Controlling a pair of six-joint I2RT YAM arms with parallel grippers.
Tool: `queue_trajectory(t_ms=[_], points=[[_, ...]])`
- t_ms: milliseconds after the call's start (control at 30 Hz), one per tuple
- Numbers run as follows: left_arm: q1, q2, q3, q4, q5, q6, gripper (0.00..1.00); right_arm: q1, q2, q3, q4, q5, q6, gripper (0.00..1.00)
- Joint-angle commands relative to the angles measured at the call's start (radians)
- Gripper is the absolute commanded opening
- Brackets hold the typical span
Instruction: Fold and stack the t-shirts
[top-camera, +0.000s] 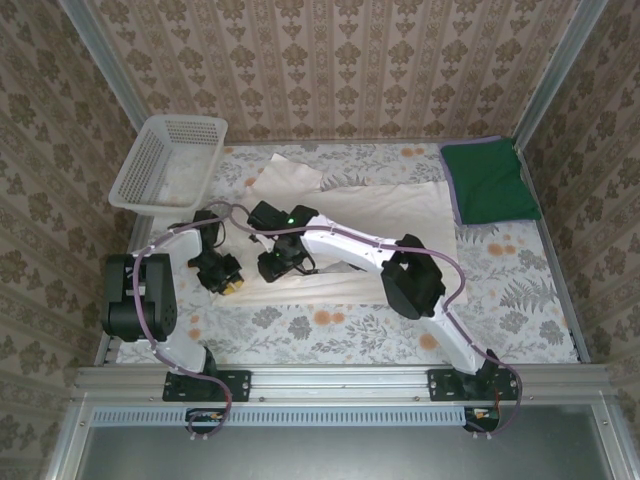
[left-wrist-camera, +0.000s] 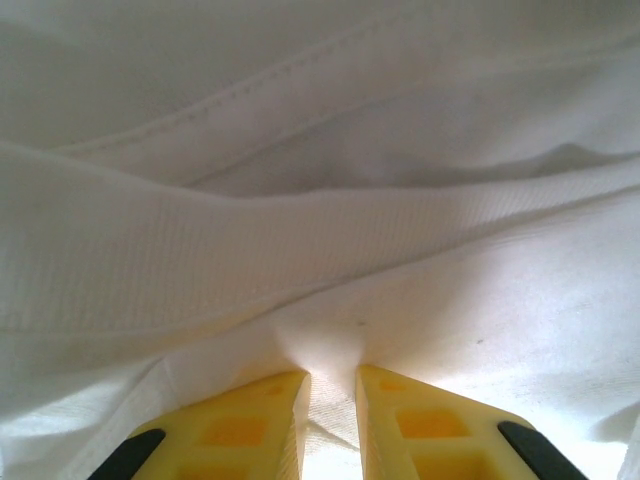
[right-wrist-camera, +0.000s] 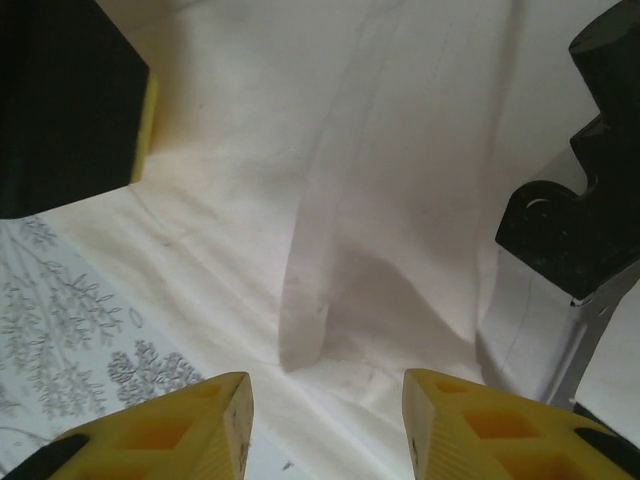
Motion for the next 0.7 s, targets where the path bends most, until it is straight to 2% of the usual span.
queue_trajectory(t_ms=[0,433,500,667], points=[[0.009,0.01,-0.024,0.014,-0.015,0.011,0.2,0.015,0.044,0.067,-0.111,0.066,-0.042,0.48],[0.01,0.021,-0.014,0.007,-0.018,0.034,0.21,0.029,0.186,0.264,-0.204,0.094,-0.056,0.5],[0.01,0.024,-0.012,0.006,-0.017,0.035,0.2,0.03,0.203,0.288,-0.218,0.094,-0.057,0.49],[0.01,0.025,-0.01,0.006,-0.017,0.04,0.2,0.034,0.225,0.324,-0.244,0.094,-0.058,0.39]])
